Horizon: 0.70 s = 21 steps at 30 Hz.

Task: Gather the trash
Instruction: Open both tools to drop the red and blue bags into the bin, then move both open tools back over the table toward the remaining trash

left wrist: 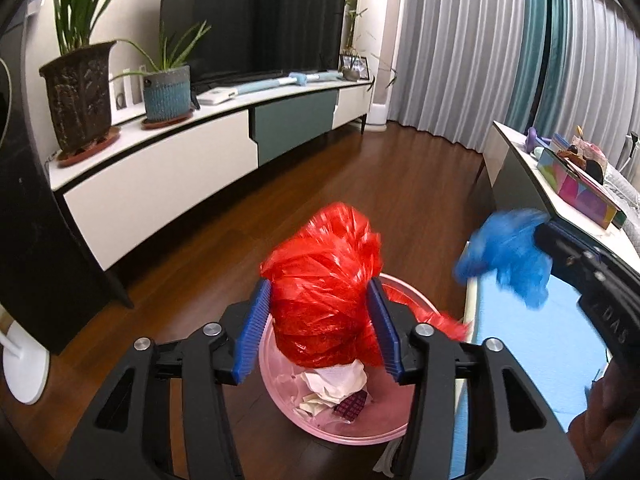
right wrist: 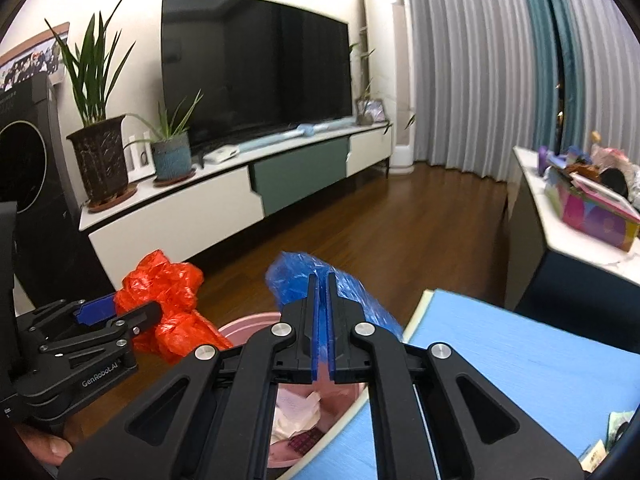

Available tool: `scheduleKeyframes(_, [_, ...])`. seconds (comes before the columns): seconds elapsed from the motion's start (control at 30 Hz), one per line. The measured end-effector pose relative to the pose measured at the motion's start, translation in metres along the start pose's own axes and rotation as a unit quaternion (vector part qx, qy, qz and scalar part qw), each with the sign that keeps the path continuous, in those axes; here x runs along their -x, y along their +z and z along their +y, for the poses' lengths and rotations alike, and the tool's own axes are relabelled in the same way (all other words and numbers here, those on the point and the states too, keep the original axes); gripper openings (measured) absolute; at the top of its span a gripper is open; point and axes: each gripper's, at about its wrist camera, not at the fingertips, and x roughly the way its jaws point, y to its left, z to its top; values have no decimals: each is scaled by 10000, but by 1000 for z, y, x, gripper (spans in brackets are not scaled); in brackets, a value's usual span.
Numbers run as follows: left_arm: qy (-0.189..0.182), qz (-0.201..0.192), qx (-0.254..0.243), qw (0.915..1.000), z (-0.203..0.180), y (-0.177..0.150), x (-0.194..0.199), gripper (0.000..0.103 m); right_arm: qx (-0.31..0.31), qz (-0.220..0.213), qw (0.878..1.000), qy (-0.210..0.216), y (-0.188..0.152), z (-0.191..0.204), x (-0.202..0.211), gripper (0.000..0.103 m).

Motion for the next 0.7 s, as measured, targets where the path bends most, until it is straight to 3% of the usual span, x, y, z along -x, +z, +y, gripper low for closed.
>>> scheduleKeyframes(0.03, [24, 45, 26, 10000, 1, 0, -2, 53, 6, 65, 10000, 22, 0, 0, -3, 18])
scheduleKeyframes(0.1, [43, 78, 116, 9999, 4, -1, -3, 58, -20, 78, 10000, 12, -1, -2, -5, 54])
scheduleKeyframes(0.27, [-24, 63, 274, 9996, 8, 0, -2, 58, -59, 83, 9999, -32, -3, -11, 1, 55])
scheduleKeyframes(0.43, [-153, -159, 132, 9997, -3, 3, 10, 58, -50, -2, 9999, -106, -4, -24, 21, 55])
scheduleKeyframes(0.7, [-559, -594, -224, 9964, -43, -3, 39, 57, -121, -262, 9988, -395, -11, -61, 88, 55])
